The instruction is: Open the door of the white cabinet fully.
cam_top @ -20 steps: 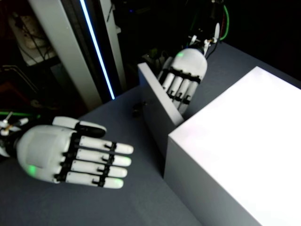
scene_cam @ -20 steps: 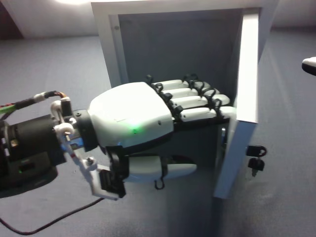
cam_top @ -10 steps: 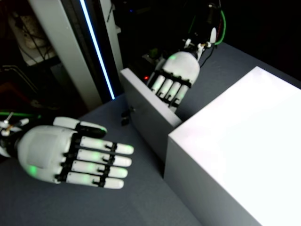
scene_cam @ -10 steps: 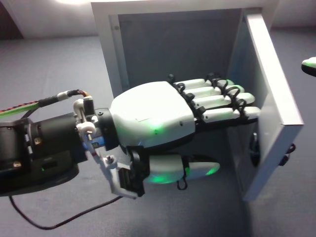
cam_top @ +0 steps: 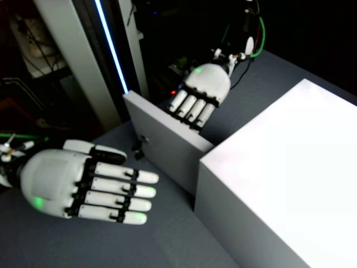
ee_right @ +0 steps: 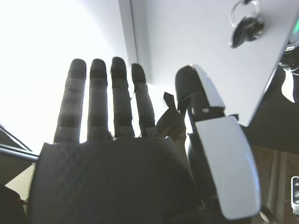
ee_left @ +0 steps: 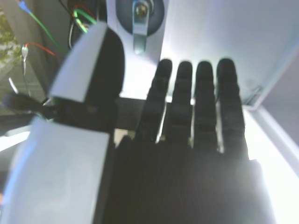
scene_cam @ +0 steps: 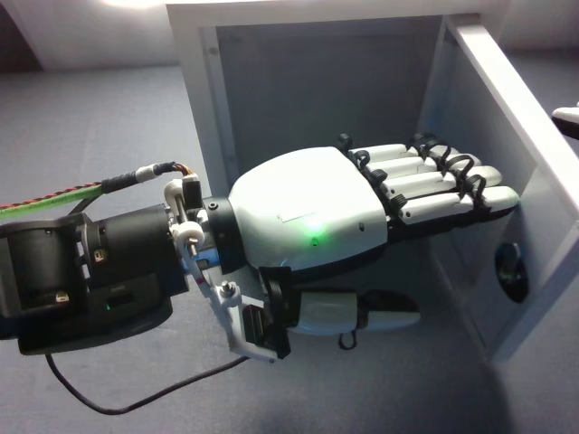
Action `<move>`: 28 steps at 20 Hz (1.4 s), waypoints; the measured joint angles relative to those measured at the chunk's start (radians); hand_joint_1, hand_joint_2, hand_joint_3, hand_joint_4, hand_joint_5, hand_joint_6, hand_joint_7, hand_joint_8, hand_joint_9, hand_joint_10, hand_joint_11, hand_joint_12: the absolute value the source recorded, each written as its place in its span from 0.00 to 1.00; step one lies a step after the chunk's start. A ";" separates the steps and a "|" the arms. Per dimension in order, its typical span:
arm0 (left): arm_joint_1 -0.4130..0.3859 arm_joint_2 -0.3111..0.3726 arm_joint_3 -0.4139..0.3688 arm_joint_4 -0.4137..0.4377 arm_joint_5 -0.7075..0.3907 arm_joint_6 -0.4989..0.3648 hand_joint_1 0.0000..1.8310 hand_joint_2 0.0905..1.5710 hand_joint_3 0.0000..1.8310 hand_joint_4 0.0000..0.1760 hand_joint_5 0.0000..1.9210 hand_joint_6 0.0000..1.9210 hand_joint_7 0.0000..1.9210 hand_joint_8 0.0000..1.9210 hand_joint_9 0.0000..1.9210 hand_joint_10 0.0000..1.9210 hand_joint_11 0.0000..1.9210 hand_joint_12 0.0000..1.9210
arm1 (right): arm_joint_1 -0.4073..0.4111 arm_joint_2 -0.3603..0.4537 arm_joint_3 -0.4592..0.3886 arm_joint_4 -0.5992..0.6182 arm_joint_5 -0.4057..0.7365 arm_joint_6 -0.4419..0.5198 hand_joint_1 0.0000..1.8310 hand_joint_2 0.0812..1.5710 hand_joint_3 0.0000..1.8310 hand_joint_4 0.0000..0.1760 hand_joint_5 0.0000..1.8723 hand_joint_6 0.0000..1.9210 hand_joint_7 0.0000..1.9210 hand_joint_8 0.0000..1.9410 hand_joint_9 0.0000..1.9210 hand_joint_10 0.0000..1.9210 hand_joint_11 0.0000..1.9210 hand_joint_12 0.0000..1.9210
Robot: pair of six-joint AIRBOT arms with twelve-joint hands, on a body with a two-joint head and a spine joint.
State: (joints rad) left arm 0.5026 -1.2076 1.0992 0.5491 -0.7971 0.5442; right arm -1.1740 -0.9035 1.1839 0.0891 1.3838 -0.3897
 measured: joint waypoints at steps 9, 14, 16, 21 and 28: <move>0.050 0.104 -0.043 -0.055 -0.032 0.001 0.19 0.90 0.00 0.00 0.06 0.01 0.05 0.01 0.04 0.01 0.07 0.01 | 0.000 0.000 0.000 0.000 -0.001 0.002 0.27 0.88 0.00 0.02 0.15 0.00 0.15 0.00 0.12 0.00 0.09 0.00; 0.167 0.221 -0.090 -0.229 -0.087 0.080 0.09 0.95 0.01 0.00 0.09 0.00 0.08 0.00 0.09 0.00 0.11 0.02 | 0.000 0.000 0.000 0.009 0.000 0.006 0.28 0.88 0.00 0.00 0.15 0.00 0.15 0.00 0.12 0.00 0.10 0.01; 0.201 0.243 -0.096 -0.305 -0.114 0.113 0.10 0.95 0.00 0.00 0.09 0.00 0.07 0.00 0.08 0.00 0.10 0.01 | 0.000 0.000 0.002 0.023 0.002 0.007 0.29 0.88 0.00 0.00 0.15 0.00 0.15 0.00 0.12 0.00 0.10 0.01; 0.295 0.317 -0.143 -0.438 -0.210 0.198 0.10 0.94 0.00 0.00 0.04 0.00 0.04 0.00 0.05 0.00 0.09 0.01 | 0.000 0.015 0.003 0.037 0.021 0.007 0.28 0.89 0.00 0.00 0.15 0.00 0.13 0.00 0.10 0.00 0.10 0.01; 0.423 0.452 -0.205 -0.666 -0.416 0.332 0.18 0.91 0.00 0.00 0.05 0.00 0.04 0.00 0.03 0.00 0.00 0.14 | 0.000 0.019 -0.004 0.065 0.032 0.008 0.32 0.88 0.00 0.00 0.15 0.00 0.13 0.00 0.12 0.00 0.11 0.01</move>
State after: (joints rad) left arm 0.9260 -0.7551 0.8944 -0.1173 -1.2129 0.8764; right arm -1.1744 -0.8848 1.1797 0.1539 1.4158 -0.3820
